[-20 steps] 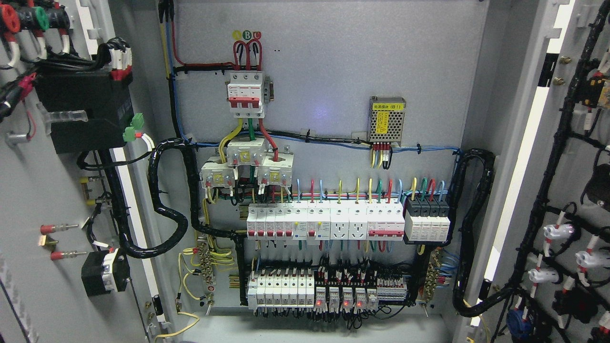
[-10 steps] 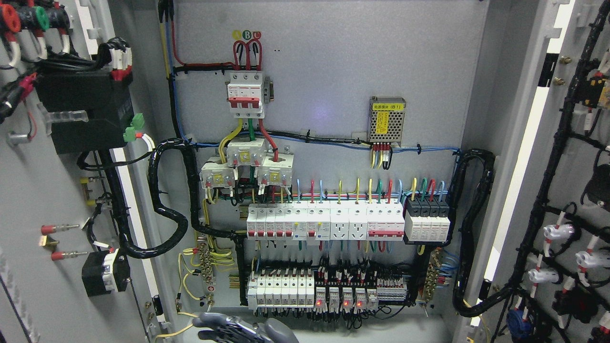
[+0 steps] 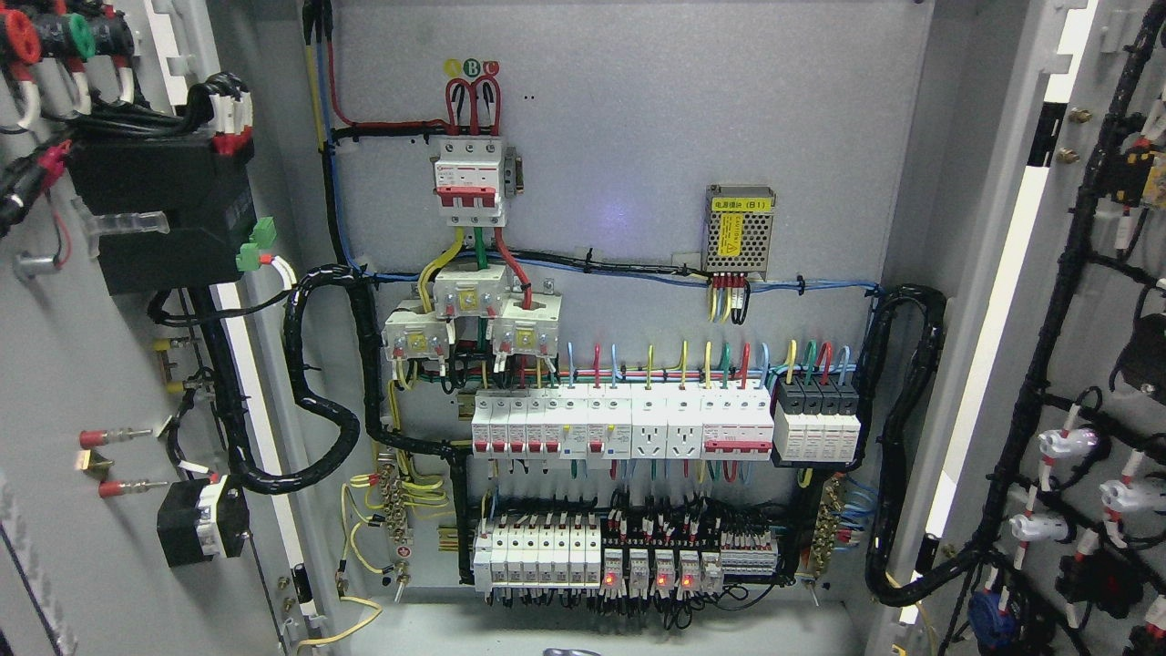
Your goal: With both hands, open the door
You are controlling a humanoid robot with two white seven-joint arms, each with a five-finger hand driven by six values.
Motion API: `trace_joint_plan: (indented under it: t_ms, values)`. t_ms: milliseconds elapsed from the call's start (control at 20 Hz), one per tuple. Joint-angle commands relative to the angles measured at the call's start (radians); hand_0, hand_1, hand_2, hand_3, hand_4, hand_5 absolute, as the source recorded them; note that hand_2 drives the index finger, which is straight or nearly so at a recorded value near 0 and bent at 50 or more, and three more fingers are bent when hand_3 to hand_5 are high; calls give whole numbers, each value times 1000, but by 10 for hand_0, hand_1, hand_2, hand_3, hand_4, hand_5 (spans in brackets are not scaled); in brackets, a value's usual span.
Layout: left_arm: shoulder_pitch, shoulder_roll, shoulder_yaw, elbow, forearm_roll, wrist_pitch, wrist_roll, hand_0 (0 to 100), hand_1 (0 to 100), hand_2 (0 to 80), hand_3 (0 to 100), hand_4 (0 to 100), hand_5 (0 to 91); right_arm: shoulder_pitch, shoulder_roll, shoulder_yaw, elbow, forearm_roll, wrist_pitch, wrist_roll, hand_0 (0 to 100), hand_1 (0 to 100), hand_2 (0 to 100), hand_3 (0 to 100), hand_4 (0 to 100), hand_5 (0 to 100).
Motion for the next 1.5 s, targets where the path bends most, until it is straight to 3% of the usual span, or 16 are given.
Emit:
trace_joint_plan:
  t_ms: [0,200,351,451,651,852,1002,1453]
  values:
    - [18,181,-94,-601,15,-204,2,0,0,0,0,0,0,191,-110,-240,-183,-2,-174,0,0,0,0,0,0,0]
    - [21,213,-90,-610,35,-469,4,0,0,0,0,0,0,256,-126,-346,-194,-12,-290,-2,0,0,0,0,0,0]
    - [24,213,-79,-654,34,-571,10,0,0,0,0,0,0,261,-126,-353,-192,-16,-339,-2,0,0,0,0,0,0]
    - [18,199,-59,-700,34,-619,10,0,0,0,0,0,0,261,-144,-373,-191,-65,-342,-5,0,0,0,0,0,0]
    - [-10,190,-42,-802,32,-763,8,0,0,0,0,0,0,260,-210,-434,-192,-326,-341,-6,0,0,0,0,0,0]
    - [-13,123,42,-886,32,-895,5,0,0,0,0,0,0,254,-244,-527,-189,-341,-344,-6,0,0,0,0,0,0]
    - [-13,107,96,-926,35,-987,7,0,0,0,0,0,0,248,-284,-539,-175,-343,-339,-6,0,0,0,0,0,0]
    - [7,110,342,-949,141,-1123,10,0,0,0,0,0,0,188,-290,-585,-105,-341,-333,-11,0,0,0,0,0,0]
